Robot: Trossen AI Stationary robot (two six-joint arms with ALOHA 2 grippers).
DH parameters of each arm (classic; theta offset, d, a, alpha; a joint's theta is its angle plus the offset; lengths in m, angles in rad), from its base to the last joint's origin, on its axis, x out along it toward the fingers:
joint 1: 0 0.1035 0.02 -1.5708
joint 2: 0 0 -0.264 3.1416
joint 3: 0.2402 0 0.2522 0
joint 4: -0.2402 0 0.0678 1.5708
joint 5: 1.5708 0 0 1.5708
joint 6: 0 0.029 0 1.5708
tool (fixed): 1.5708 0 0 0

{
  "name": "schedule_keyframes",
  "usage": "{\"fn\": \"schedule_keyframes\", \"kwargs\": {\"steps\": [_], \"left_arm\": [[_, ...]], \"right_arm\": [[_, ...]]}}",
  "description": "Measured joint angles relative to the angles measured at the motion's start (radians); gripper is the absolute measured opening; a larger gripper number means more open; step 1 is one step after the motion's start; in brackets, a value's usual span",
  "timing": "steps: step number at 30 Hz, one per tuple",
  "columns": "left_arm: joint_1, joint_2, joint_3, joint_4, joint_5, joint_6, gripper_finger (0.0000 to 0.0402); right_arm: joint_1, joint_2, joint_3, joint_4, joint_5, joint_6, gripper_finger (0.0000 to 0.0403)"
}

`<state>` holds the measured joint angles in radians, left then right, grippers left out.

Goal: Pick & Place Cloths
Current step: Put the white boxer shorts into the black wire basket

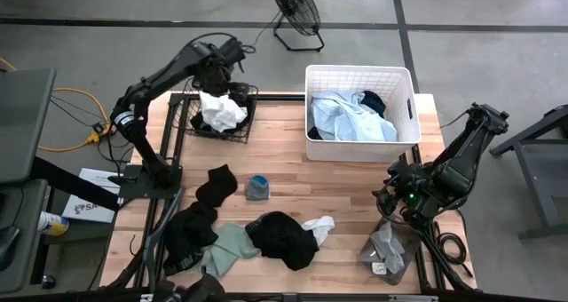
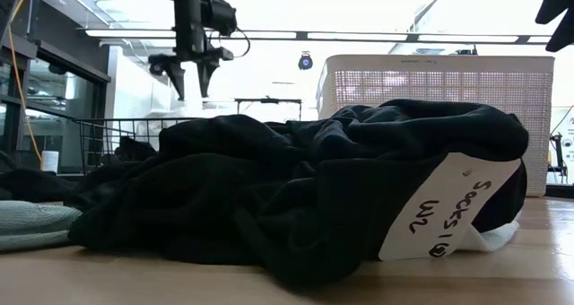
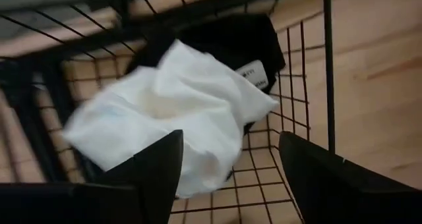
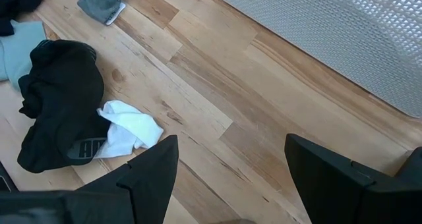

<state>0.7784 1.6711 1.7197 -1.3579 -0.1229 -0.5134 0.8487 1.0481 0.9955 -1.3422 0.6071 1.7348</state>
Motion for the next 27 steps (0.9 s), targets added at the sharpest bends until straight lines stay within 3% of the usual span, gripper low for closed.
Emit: {"fn": "schedule_keyframes", "kwargs": {"steps": [5,12,20,27], "left_arm": [[0.0,-0.002,0.057,-0.112,-0.167,-0.007,0.0208],[0.001,-0.002,0.0,-0.171,-0.236,-0.021,0.0024],[0.001,-0.001,-0.159,-0.114,-0.262,-0.07,0.0003],[0.011,-0.001,-0.343,0.099,-0.252,-0.075,0.0001]], "right_arm": [[0.0,0.0,0.0,0.0,0.0,0.0,0.027],[0.0,0.0,0.0,0.0,0.005,0.007,0.027],[0.0,0.0,0.0,0.0,0.004,0.012,0.027],[0.0,0.0,0.0,0.0,0.004,0.015,0.027]]}}
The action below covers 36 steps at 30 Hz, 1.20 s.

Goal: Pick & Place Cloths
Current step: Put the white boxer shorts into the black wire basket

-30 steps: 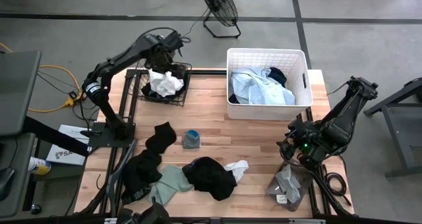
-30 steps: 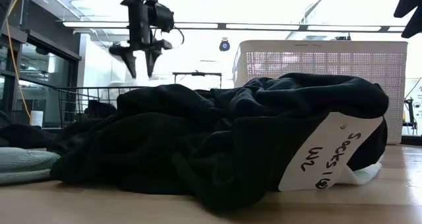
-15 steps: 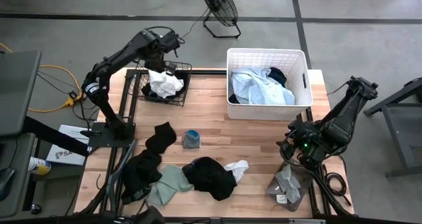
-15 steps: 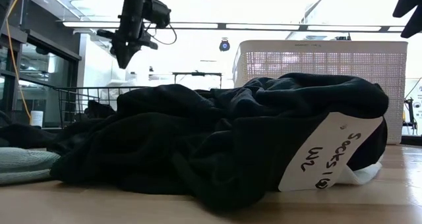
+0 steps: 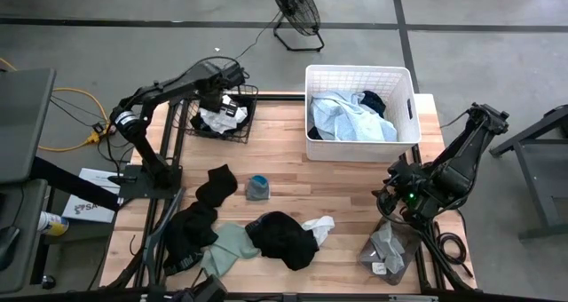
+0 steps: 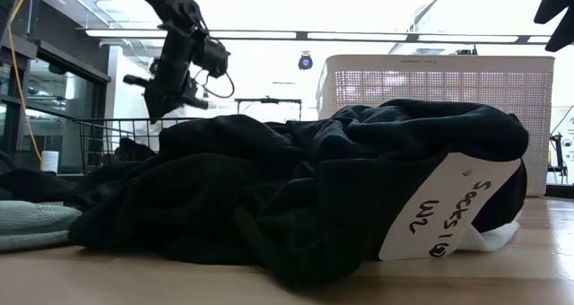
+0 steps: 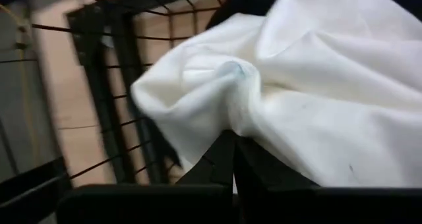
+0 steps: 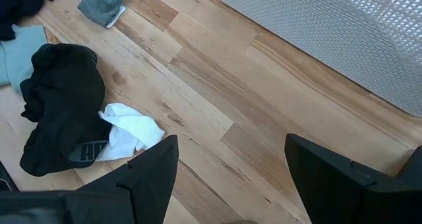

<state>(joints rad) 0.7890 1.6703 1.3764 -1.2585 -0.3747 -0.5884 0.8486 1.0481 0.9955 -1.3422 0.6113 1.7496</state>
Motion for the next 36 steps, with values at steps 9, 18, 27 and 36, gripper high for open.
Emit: {"fn": "schedule_keyframes", "kwargs": {"steps": [9,18,27,36], "left_arm": [[0.061,0.0,-0.175,0.255,0.117,-0.018,0.0],[0.114,-0.001,-0.243,0.344,0.218,0.008,0.0],[0.114,-0.005,-0.106,0.214,0.266,0.082,0.003],[0.112,-0.005,0.088,0.016,0.27,0.128,0.018]], "right_arm": [[0.0,0.0,0.0,0.0,-0.008,0.007,0.027],[0.0,0.0,0.0,0.0,-0.013,0.034,0.027],[0.0,0.0,0.0,0.0,-0.013,0.034,0.027],[0.0,0.0,0.0,0.0,-0.013,0.034,0.027]]}}
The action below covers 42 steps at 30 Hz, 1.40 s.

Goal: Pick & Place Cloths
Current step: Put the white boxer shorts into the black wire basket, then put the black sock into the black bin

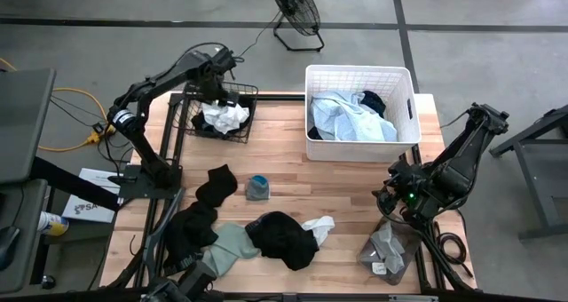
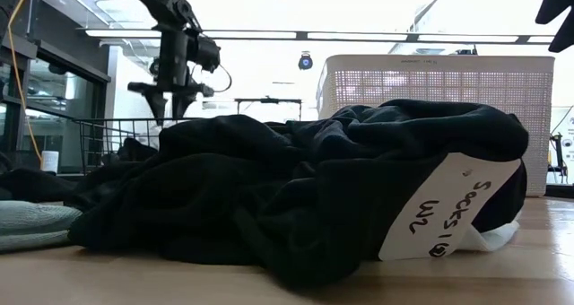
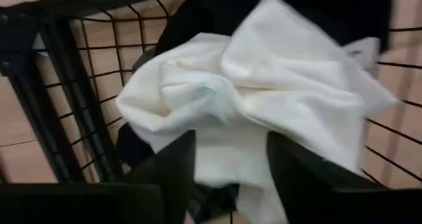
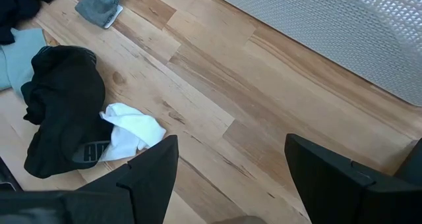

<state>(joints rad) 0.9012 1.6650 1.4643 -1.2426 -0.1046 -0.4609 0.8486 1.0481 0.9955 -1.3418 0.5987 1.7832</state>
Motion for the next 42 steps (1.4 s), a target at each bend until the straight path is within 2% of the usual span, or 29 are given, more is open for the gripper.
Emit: {"fn": "schedule_keyframes", "kwargs": {"steps": [3,6,9,16,23,31,36,42], "left_arm": [[-0.007,0.0,0.087,-0.084,0.034,0.017,0.0222],[-0.04,-0.007,0.164,-0.178,0.038,0.019,0.0245],[-0.089,-0.047,0.213,-0.234,0.038,0.013,0.025],[-0.262,-0.182,0.186,-0.26,0.005,-0.113,0.0248],[-0.47,-0.279,0.069,-0.256,-0.018,-0.277,0.0248],[-0.716,-0.291,-0.11,-0.238,-0.021,-0.529,0.0248],[-0.821,-0.29,-0.26,-0.146,-0.004,-0.675,0.0248],[-0.904,-0.29,-0.426,0.041,0.038,-0.735,0.0248]], "right_arm": [[0.0,0.0,0.0,0.0,-0.002,-0.005,0.027],[0.0,0.0,0.0,0.0,-0.005,-0.006,0.027],[0.0,0.0,0.0,0.0,-0.006,-0.007,0.027],[0.0,0.0,0.0,0.0,-0.015,-0.016,0.027],[0.0,0.0,0.0,0.0,-0.025,-0.05,0.027],[0.0,0.0,0.0,0.0,-0.026,-0.06,0.027],[0.0,0.0,0.0,0.0,-0.026,-0.06,0.027],[0.0,0.0,0.0,0.0,-0.026,-0.061,0.027]]}}
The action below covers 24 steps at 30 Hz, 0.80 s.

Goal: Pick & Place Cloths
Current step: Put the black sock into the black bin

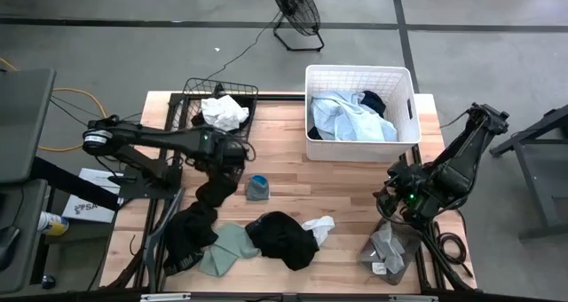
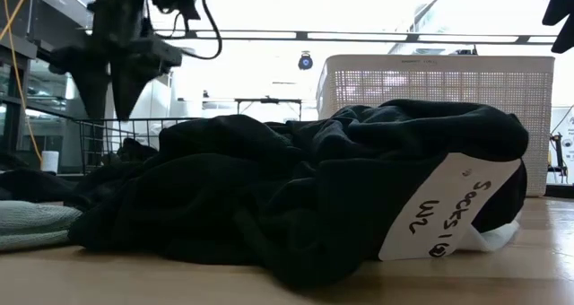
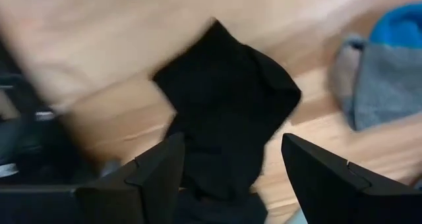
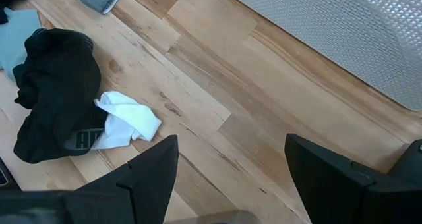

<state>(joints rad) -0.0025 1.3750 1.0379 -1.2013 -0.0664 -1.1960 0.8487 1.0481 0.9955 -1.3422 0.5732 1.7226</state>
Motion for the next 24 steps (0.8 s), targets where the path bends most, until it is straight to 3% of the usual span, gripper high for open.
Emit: {"fn": "schedule_keyframes", "kwargs": {"steps": [6,24], "left_arm": [[-0.06,0.0,-0.117,0.17,0.027,0.04,0.0248],[-0.065,0.001,-0.286,0.241,0.111,-0.04,0.0248]], "right_arm": [[0.0,0.0,0.0,0.0,0.0,0.0,0.027],[0.0,0.0,0.0,0.0,0.0,0.001,0.027]]}}
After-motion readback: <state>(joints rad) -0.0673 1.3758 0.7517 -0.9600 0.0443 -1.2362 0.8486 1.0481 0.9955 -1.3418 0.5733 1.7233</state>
